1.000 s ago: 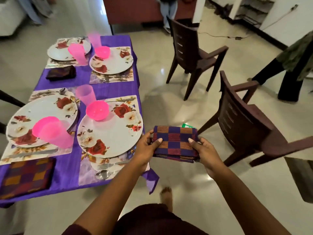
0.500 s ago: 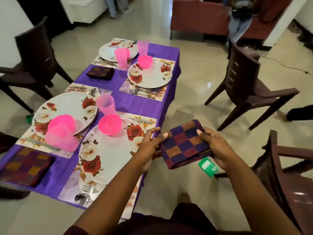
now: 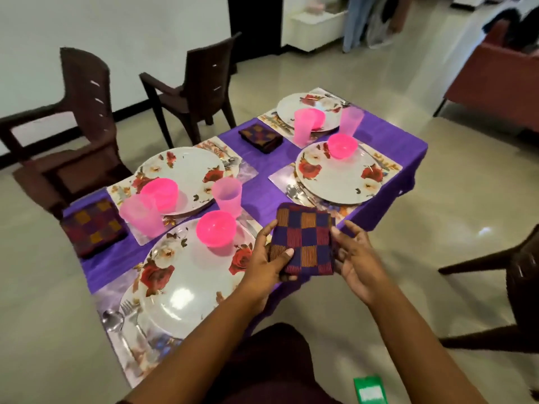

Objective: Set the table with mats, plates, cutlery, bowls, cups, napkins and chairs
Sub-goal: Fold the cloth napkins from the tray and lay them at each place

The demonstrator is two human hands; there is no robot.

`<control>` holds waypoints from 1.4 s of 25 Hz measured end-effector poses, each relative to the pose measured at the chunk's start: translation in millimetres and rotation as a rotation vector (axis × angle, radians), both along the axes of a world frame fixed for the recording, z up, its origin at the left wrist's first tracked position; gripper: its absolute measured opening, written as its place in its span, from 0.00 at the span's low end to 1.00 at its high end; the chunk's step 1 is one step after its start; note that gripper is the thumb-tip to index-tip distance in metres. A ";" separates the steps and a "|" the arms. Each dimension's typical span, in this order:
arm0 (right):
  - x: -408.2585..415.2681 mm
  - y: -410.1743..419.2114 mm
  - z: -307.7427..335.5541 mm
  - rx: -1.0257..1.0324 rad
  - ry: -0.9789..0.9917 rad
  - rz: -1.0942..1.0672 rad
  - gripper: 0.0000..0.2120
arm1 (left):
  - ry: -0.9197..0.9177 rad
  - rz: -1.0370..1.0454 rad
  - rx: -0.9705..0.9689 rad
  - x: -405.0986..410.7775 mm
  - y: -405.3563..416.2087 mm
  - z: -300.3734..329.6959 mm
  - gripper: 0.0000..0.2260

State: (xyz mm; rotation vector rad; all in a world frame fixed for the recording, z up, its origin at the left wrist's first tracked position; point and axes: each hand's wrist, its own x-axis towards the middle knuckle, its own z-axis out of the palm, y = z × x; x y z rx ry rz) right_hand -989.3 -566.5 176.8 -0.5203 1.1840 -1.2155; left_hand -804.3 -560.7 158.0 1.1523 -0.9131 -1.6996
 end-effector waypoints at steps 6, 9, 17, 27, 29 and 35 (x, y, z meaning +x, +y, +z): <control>-1.1 -118.1 -43.6 -0.121 0.412 0.385 0.22 | -0.074 0.231 0.027 -19.1 -83.4 -43.9 0.32; -10.5 -161.7 -66.3 -0.234 0.629 0.569 0.24 | -0.192 0.250 0.098 -20.6 -110.3 -64.7 0.34; -11.3 -212.1 -104.6 -0.363 0.868 0.860 0.28 | -0.626 0.135 0.136 -30.1 -142.0 -91.3 0.40; -14.0 -233.2 -112.9 -0.459 1.039 1.090 0.32 | -0.887 0.218 0.204 -62.1 -152.2 -90.2 0.36; -12.8 -233.6 -112.3 -0.457 1.075 1.109 0.32 | -0.911 0.242 0.193 -68.0 -154.9 -90.2 0.33; -12.9 -227.2 -121.1 -0.507 1.200 1.077 0.27 | -1.230 0.116 0.097 -77.5 -161.2 -98.9 0.35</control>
